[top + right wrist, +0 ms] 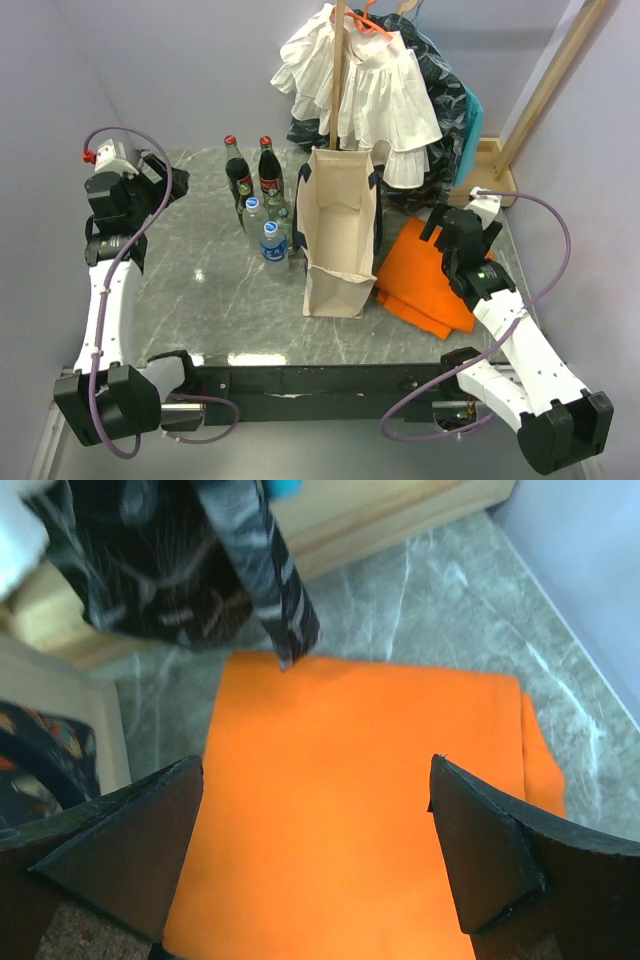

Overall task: Take the beverage out of the canvas bag
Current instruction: Reset both arms

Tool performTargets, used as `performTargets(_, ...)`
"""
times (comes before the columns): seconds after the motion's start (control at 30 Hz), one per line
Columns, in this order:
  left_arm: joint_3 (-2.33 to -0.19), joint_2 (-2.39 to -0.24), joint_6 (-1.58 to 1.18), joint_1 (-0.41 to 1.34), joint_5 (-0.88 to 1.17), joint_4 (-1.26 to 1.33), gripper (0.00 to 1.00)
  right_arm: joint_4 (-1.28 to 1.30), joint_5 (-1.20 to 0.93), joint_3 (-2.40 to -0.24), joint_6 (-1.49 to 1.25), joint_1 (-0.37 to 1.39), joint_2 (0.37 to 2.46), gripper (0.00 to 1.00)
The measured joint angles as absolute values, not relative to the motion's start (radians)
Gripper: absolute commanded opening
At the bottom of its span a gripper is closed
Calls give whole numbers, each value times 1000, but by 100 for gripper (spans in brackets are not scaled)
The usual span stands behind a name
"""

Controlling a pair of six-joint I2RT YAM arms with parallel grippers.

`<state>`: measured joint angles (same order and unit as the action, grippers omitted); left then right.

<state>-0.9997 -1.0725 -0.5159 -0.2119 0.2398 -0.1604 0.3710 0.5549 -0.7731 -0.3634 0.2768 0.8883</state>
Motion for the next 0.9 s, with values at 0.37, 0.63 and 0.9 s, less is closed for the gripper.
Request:
performTargets(0.37,-922,-1111,-539,-212,244,-22,96,272,622,-694,-382,254,835,100)
performTargets(0.63,-842,-1110,-493,-212,219,54,96,192,646,-635,-403,254,771,100)
performTargets(0.9,-638,-1105,-429,-212,186,278,96,65,707,-482,-391,252,673,100)
